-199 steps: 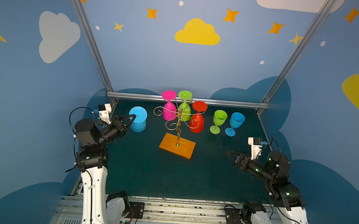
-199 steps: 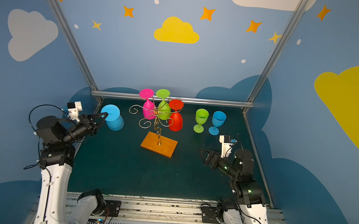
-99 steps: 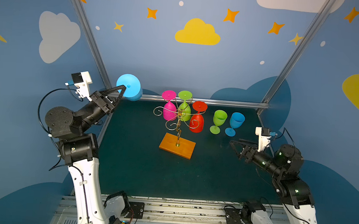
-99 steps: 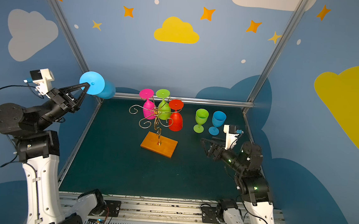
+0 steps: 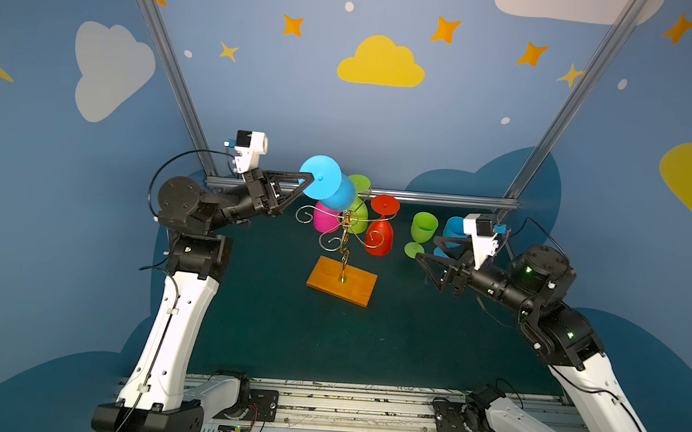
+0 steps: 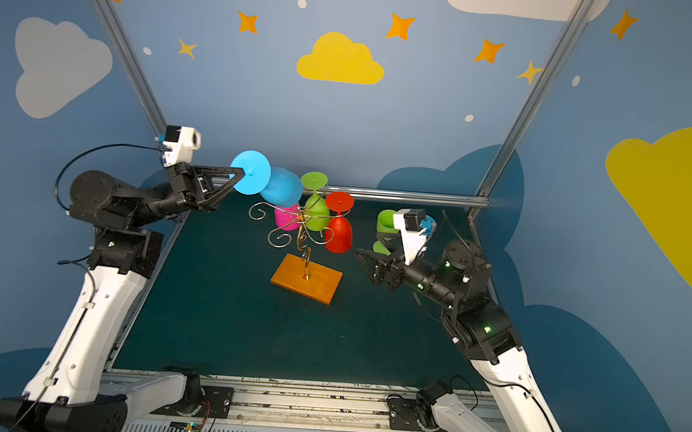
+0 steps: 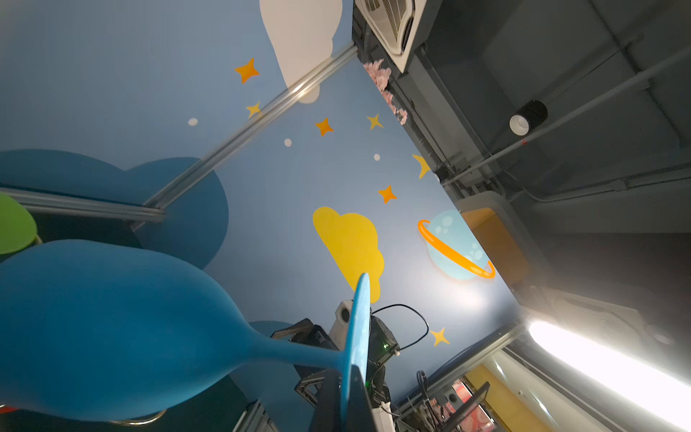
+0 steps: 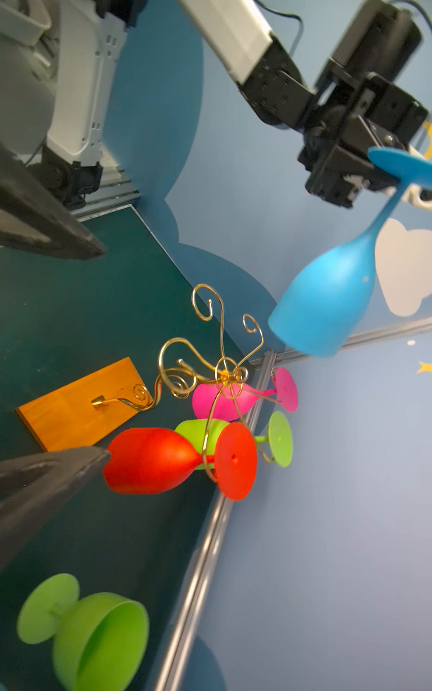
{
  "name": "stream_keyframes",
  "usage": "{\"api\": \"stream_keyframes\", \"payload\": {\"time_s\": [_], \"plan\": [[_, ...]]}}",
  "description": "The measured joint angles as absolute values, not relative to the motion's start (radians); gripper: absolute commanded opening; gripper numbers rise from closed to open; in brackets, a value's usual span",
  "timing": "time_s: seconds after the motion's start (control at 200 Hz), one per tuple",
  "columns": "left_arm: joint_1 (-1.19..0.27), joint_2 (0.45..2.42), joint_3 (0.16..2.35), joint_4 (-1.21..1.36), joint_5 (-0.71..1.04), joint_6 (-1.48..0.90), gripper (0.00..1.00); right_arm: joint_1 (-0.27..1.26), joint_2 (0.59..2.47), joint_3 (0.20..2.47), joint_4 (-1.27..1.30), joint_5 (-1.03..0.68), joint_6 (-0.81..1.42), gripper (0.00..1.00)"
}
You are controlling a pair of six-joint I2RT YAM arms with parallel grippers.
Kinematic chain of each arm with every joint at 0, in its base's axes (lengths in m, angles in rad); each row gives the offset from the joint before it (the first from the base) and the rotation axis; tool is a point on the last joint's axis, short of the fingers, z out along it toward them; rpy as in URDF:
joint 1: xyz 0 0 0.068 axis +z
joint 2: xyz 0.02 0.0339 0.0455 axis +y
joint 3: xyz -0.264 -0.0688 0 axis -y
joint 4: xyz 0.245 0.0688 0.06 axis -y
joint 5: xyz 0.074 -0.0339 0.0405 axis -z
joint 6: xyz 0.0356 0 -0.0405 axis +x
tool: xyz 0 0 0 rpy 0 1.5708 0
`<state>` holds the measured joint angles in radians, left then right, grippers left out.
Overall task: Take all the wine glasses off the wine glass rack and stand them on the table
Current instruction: 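Lift the blue glass up and off the rack with the left gripper, then bring the blue glass over the rack while the right gripper reaches its bowl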
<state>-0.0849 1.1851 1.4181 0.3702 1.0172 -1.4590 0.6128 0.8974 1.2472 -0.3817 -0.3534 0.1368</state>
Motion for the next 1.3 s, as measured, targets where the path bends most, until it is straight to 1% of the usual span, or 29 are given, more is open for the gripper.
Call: {"api": "stream_keyframes", "payload": {"time_s": [0.17,0.315,0.471,0.816,1.006,1.302], "plan": [[-0.198,1.262,1.475,0.385,1.044,-1.475,0.03,0.797,0.945,1.274,-0.345,-0.227,-0.052,0.81],[-0.258,1.297,1.492,0.402,1.064,-1.489,0.03,0.879,0.979,1.273,-0.288,-0.153,-0.183,0.85],[-0.289,1.307,1.492,0.398,1.080,-1.490,0.03,0.898,1.009,1.273,-0.210,-0.102,-0.297,0.87],[-0.330,1.307,1.475,0.393,1.098,-1.493,0.03,0.902,1.089,1.266,-0.065,-0.040,-0.425,0.89],[-0.346,1.307,1.450,0.392,1.106,-1.510,0.03,0.901,1.157,1.251,0.023,0.005,-0.458,0.89],[-0.350,1.281,1.444,0.410,1.111,-1.535,0.03,0.901,1.196,1.250,0.080,0.044,-0.462,0.88]]}}
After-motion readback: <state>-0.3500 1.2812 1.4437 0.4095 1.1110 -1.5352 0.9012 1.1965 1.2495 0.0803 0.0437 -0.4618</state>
